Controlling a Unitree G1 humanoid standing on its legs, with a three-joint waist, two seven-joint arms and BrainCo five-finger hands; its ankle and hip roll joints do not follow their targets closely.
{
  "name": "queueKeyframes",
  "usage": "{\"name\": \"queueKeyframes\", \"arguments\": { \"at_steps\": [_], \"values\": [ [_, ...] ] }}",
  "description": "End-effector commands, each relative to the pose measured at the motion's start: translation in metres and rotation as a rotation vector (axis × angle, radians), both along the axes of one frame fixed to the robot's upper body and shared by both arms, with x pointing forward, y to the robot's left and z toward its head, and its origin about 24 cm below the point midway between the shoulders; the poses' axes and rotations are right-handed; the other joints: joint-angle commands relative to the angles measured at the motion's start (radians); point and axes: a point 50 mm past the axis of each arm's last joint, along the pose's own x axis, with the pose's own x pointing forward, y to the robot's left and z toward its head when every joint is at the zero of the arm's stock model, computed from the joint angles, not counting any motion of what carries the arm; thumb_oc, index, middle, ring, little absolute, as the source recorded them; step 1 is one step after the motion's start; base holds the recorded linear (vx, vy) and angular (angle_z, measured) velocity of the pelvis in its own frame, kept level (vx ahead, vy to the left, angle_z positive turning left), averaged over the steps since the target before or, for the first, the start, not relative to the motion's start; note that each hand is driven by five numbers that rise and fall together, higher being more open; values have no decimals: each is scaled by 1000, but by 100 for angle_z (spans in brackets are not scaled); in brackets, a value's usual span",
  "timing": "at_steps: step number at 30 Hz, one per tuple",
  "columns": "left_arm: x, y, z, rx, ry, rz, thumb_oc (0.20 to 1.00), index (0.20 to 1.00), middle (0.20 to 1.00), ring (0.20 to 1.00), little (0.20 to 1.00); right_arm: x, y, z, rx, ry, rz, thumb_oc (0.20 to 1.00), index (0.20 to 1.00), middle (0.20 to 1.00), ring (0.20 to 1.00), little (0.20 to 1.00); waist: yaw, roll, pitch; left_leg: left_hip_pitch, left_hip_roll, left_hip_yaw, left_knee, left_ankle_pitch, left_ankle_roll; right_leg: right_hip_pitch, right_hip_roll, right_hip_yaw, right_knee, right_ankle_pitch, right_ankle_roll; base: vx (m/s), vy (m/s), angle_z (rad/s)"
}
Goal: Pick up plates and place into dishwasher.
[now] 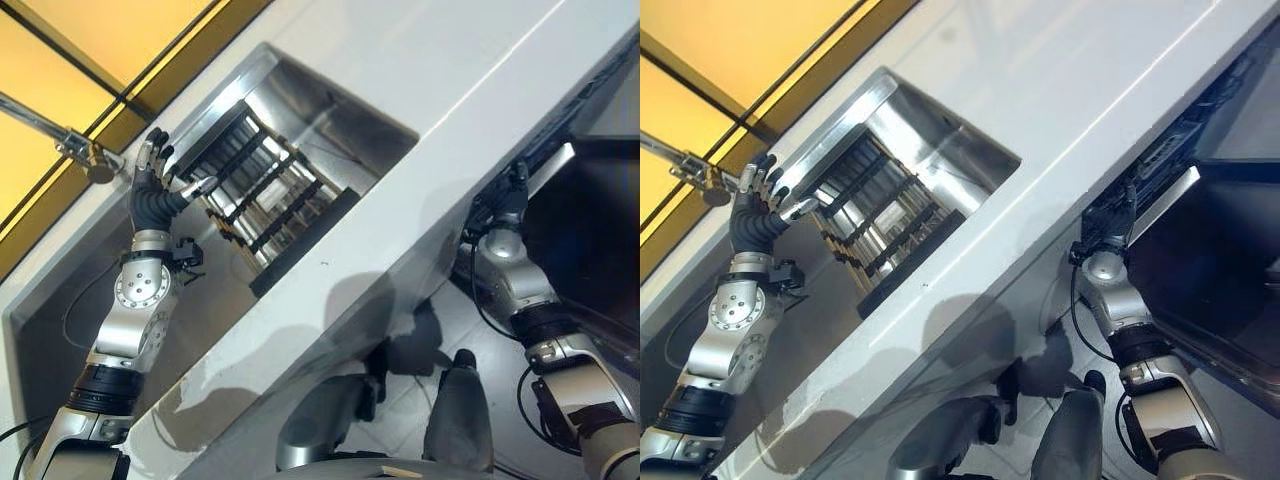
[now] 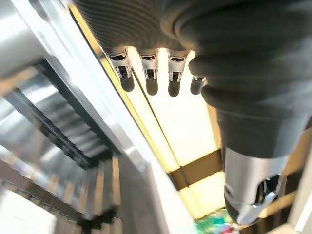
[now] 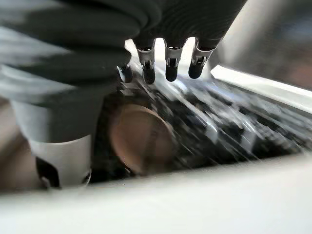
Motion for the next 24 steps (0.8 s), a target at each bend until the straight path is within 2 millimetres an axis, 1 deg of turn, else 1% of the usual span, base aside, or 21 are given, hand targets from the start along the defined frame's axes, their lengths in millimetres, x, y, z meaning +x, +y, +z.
{"name": "queueKeyframes", "arguments": {
  "at_steps": [1, 4, 7, 10, 14, 15, 16, 18, 20, 21, 22, 23, 24],
  "values": [
    [-5, 8, 13, 77, -46, 16, 1000, 1000, 1000, 1000, 1000, -16, -8, -10, 15, -25, -63, 1000, 1000, 1000, 1000, 1000, -32, -103, -106, -61, -5, 7, 212, -198, 11, 83, -80, 97, -335, 299, 33, 15, -33, -34],
    [-9, 8, 4, 89, -21, 2, 1000, 1000, 1000, 1000, 1000, -37, -17, -34, 53, 18, -118, 1000, 1000, 1000, 1000, 1000, -36, -142, -141, -15, 5, 27, 180, -208, 15, 102, -87, 92, -379, 333, 48, 7, -37, -17],
    [-11, 7, 1, 101, -12, -14, 1000, 1000, 1000, 1000, 1000, -49, -27, -46, 60, 52, -172, 1000, 1000, 1000, 1000, 1000, -39, -166, -164, 16, 12, 45, 169, -222, 18, 118, -90, 86, -418, 348, 56, -19, -7, -22],
    [-13, 8, -2, 111, 12, -26, 1000, 1000, 1000, 1000, 1000, -63, -37, -56, 85, 68, -249, 1000, 1000, 1000, 1000, 1000, -47, -185, -171, 31, 21, 56, 184, -241, 25, 113, -90, 87, -395, 352, 58, -33, 24, -18],
    [-14, 7, -9, 115, 46, -44, 1000, 1000, 1000, 1000, 1000, -82, -40, -70, 124, 83, -368, 1000, 1000, 1000, 1000, 1000, -62, -200, -179, 56, 21, 66, 179, -249, 36, 98, -95, 91, -368, 377, 62, -22, 44, -6],
    [-15, 6, -10, 117, 50, -46, 1000, 1000, 1000, 1000, 1000, -85, -39, -73, 132, 87, -381, 1000, 1000, 1000, 1000, 1000, -63, -201, -180, 61, 20, 68, 175, -249, 37, 96, -96, 93, -366, 382, 64, -20, 79, -10],
    [-16, 5, -11, 119, 59, -52, 1000, 1000, 1000, 1000, 1000, -93, -38, -81, 151, 103, -415, 1000, 1000, 1000, 1000, 1000, -71, -198, -183, 72, 16, 73, 158, -245, 41, 88, -99, 91, -362, 393, 67, -25, 99, -12],
    [-18, 4, -15, 118, 72, -57, 1000, 1000, 1000, 1000, 1000, -102, -38, -91, 167, 134, -444, 1000, 1000, 1000, 1000, 1000, -79, -193, -185, 88, 11, 78, 125, -231, 44, 74, -101, 87, -341, 406, 72, -39, 139, -17],
    [-21, 5, -18, 118, 82, -59, 1000, 1000, 1000, 1000, 1000, -108, -36, -100, 232, 156, -441, 1000, 1000, 1000, 1000, 1000, -84, -187, -186, 106, 6, 94, 86, -212, 46, 59, -107, 70, -308, 421, 79, -41, 152, -28],
    [-23, 7, -19, 116, 87, -59, 1000, 1000, 1000, 1000, 1000, -113, -34, -109, 271, 181, -436, 1000, 1000, 1000, 1000, 1000, -88, -181, -187, 116, 7, 110, 68, -204, 45, 44, -107, 52, -277, 432, 82, -69, 166, -43],
    [-25, 9, -19, 115, 86, -54, 1000, 1000, 1000, 1000, 1000, -118, -35, -117, 239, 226, -432, 1000, 1000, 1000, 1000, 1000, -91, -175, -188, 119, 11, 137, 55, -199, 48, 35, -107, 20, -248, 419, 82, -89, 184, -52],
    [-26, 10, -19, 114, 82, -51, 1000, 1000, 1000, 1000, 1000, -122, -37, -121, 221, 249, -426, 1000, 1000, 1000, 1000, 1000, -94, -170, -188, 119, 15, 150, 50, -196, 52, 30, -105, 9, -227, 407, 79, -106, 194, -60],
    [-26, 10, -18, 110, 76, -53, 1000, 1000, 1000, 1000, 1000, -126, -39, -124, 230, 268, -412, 1000, 1000, 1000, 1000, 1000, -102, -160, -186, 112, 17, 157, 51, -192, 56, 23, -95, 14, -192, 386, 71, -114, 236, -59]
  ]
}}
